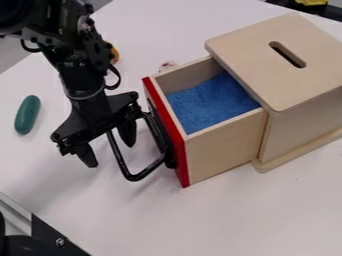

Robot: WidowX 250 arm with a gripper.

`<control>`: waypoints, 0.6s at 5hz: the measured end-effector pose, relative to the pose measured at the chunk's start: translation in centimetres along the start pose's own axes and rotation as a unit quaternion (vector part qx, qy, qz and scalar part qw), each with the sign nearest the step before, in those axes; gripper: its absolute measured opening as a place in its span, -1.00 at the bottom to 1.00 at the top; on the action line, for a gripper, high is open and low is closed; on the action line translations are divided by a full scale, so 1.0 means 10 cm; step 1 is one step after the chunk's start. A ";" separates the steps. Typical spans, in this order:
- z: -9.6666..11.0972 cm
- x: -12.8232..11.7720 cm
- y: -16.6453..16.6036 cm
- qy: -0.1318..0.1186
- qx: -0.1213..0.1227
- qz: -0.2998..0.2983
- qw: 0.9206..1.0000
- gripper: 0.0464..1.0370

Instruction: Open the drawer

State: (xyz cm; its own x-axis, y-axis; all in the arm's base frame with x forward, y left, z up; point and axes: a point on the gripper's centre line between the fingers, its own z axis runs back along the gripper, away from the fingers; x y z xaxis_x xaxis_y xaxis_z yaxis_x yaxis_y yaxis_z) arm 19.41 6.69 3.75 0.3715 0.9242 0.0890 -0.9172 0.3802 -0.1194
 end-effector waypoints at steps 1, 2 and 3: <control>0.00 0.00 -0.01 0.001 -0.002 -0.001 1.000 0.93; 0.04 0.01 -0.02 -0.004 -0.007 -0.008 1.000 0.93; 0.14 0.00 -0.02 -0.006 -0.022 -0.015 1.000 0.93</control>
State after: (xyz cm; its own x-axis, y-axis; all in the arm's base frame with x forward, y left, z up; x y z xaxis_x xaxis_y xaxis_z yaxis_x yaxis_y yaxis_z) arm 19.41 6.56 5.21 0.3966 0.9119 0.1052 -0.8983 0.4092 -0.1603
